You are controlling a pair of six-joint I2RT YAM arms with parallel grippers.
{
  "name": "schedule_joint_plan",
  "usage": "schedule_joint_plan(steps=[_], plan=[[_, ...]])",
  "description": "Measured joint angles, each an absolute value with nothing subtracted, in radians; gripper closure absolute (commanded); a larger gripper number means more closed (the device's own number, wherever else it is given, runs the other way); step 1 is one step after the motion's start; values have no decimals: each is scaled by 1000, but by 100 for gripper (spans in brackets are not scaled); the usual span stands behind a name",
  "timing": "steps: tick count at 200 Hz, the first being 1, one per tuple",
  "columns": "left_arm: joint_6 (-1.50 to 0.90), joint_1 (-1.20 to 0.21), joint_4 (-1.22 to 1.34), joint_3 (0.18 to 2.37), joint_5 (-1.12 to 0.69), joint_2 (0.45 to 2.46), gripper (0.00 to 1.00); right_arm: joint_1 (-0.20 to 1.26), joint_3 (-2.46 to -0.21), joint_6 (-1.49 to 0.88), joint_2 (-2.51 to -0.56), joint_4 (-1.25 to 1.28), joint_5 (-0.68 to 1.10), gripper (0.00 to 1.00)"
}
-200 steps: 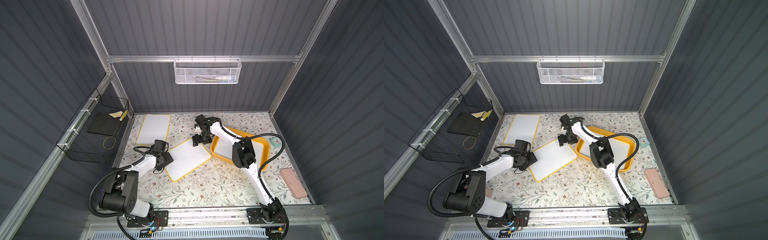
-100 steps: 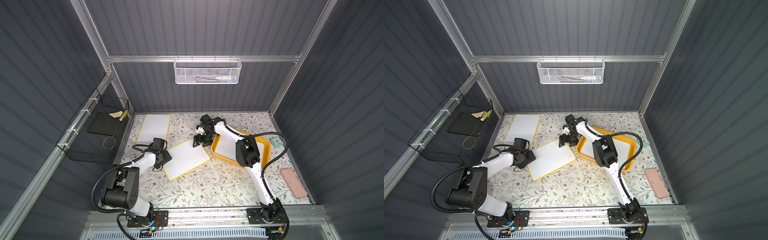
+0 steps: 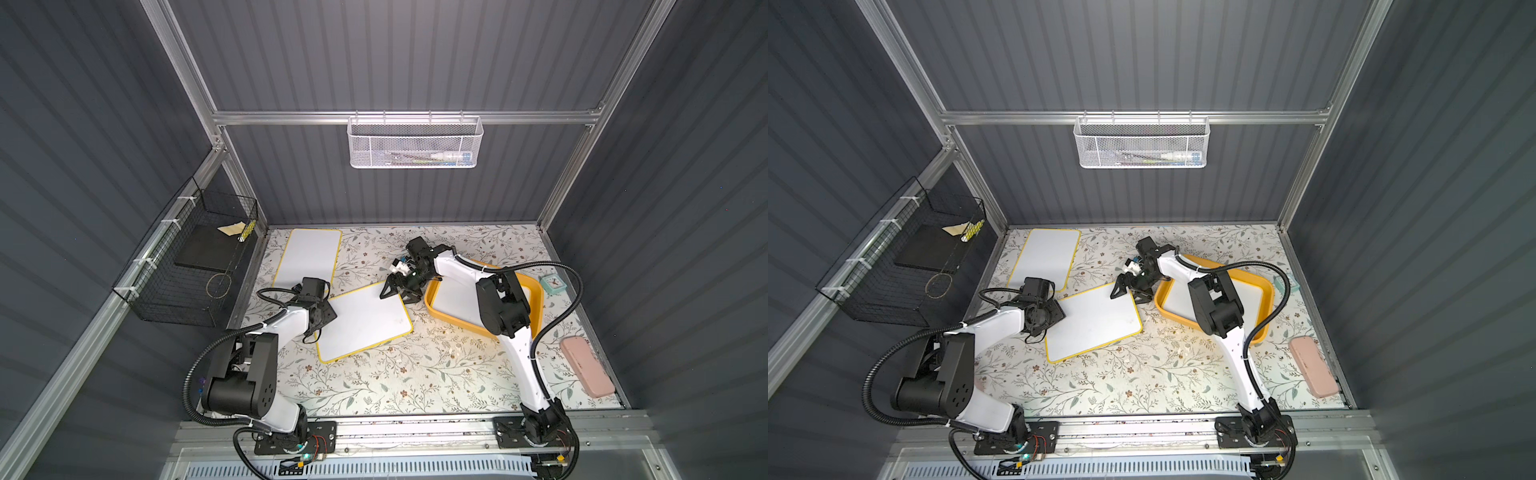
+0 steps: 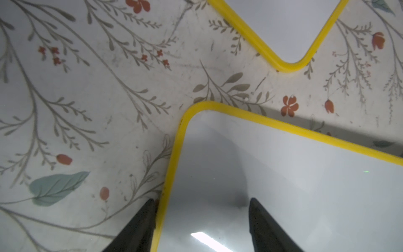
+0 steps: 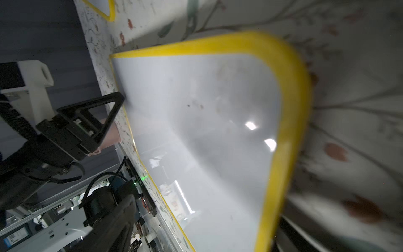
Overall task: Put the whiteboard into the storage box
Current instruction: Pick up the whiteboard at the center of the board.
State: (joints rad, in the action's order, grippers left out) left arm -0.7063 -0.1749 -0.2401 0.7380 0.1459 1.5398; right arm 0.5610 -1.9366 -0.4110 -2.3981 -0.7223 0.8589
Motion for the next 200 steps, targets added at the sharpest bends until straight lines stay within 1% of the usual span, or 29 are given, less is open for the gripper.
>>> schedule_joint_plan(steps=[37, 82, 114, 136, 153, 167, 178, 200], plan=[[-714, -175, -177, 735, 86, 1541, 32, 588, -1902, -420, -2352, -694, 905, 18], [-721, -176, -151, 733, 24, 1540, 32, 574, -1813, -432, -2259, -665, 911, 27], [-722, -183, -147, 734, -8, 1541, 32, 559, -1727, -444, -2185, -634, 915, 37], [-720, -184, -147, 734, -16, 1541, 32, 551, -1686, -445, -2143, -618, 918, 46], [-717, -184, -148, 734, -19, 1540, 32, 545, -1663, -450, -2116, -610, 914, 58], [-717, -184, -148, 734, -20, 1540, 32, 537, -1644, -451, -2099, -601, 917, 65], [-717, -186, -148, 734, -20, 1540, 32, 531, -1631, -441, -2088, -591, 920, 72], [-715, -186, -148, 734, -23, 1540, 32, 522, -1607, -434, -2065, -577, 920, 72]])
